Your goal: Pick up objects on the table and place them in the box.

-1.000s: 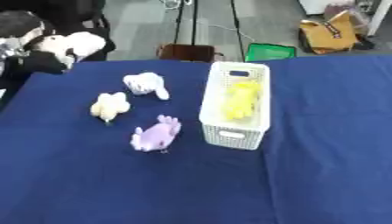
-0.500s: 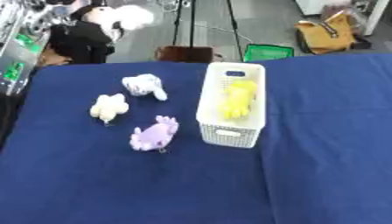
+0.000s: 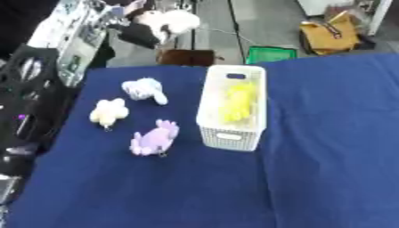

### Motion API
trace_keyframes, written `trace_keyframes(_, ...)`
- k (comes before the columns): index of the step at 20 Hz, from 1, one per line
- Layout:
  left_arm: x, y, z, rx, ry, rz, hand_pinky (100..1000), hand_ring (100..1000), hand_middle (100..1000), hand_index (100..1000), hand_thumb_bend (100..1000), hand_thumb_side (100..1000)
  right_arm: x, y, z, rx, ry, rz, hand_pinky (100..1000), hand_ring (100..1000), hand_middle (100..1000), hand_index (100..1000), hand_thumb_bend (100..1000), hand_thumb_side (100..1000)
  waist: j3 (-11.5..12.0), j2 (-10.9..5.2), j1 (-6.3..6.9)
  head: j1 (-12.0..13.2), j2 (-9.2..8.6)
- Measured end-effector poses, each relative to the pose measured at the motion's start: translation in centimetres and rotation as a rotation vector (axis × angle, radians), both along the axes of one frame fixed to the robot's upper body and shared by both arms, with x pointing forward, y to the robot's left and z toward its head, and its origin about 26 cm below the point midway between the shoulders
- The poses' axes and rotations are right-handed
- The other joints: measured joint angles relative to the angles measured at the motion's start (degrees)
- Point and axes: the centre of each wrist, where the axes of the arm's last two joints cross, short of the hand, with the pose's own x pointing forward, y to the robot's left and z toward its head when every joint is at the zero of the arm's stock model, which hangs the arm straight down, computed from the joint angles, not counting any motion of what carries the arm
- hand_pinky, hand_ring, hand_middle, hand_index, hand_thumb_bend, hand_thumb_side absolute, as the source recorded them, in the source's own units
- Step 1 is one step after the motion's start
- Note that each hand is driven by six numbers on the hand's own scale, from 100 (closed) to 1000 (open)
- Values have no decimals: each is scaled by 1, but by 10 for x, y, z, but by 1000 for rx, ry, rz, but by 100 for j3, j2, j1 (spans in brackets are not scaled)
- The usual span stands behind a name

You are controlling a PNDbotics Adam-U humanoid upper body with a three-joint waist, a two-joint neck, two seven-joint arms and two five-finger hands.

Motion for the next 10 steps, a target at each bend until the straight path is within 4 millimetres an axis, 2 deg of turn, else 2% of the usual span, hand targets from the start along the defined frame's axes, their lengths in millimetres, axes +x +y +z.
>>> trace_keyframes(10,25,-36,-29,-14,0,-46,381,465,483,552,100,652,1,6,4,1,-12,32,832,867,691,745,100,928,-216,5,69,132,-1)
